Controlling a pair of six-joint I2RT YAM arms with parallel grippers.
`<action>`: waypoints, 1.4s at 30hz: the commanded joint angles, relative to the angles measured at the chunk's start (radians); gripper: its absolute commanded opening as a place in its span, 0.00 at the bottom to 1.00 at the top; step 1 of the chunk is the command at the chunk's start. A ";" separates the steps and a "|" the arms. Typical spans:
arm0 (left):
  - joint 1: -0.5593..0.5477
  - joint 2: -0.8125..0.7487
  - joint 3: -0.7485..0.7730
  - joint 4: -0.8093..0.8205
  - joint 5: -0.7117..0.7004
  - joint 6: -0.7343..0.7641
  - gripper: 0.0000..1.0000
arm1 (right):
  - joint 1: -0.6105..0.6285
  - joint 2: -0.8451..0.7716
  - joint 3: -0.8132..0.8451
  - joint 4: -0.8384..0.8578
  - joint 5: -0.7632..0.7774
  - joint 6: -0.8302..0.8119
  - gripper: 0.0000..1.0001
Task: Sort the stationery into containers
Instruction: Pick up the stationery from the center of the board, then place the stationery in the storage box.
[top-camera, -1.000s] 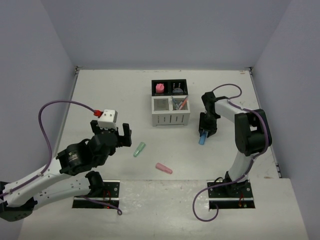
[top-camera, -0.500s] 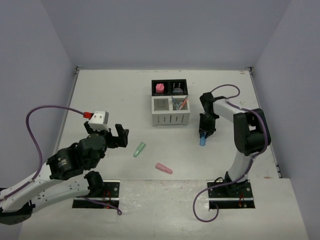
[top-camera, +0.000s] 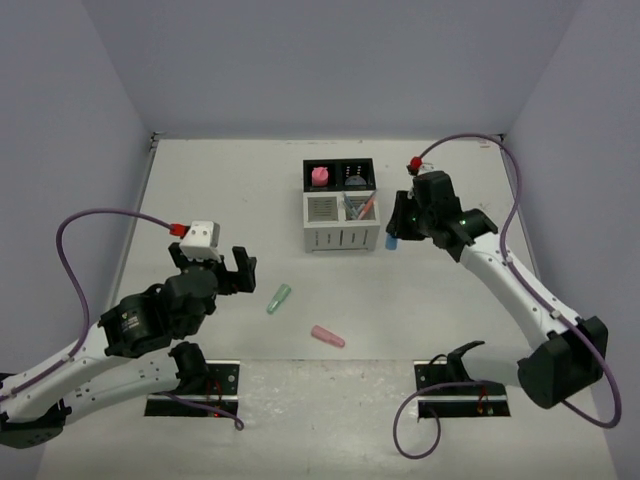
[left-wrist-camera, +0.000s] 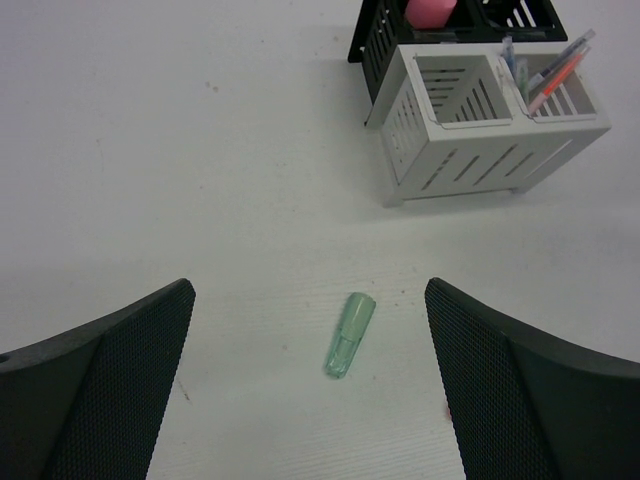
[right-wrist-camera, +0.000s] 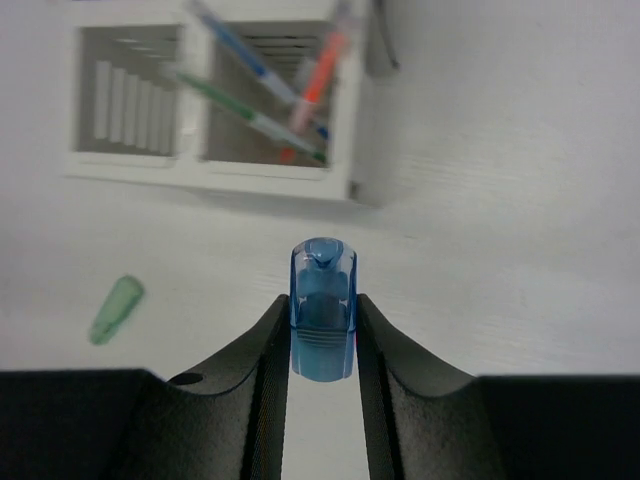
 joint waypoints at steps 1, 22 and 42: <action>0.016 -0.008 0.013 -0.011 -0.076 -0.014 1.00 | 0.142 -0.026 0.004 0.311 0.049 -0.074 0.00; 0.022 0.046 0.012 -0.019 -0.085 -0.025 1.00 | 0.298 0.438 0.286 0.556 0.156 -0.156 0.09; 0.022 0.049 0.012 -0.021 -0.086 -0.026 1.00 | 0.372 0.354 0.301 0.316 0.116 -0.228 0.62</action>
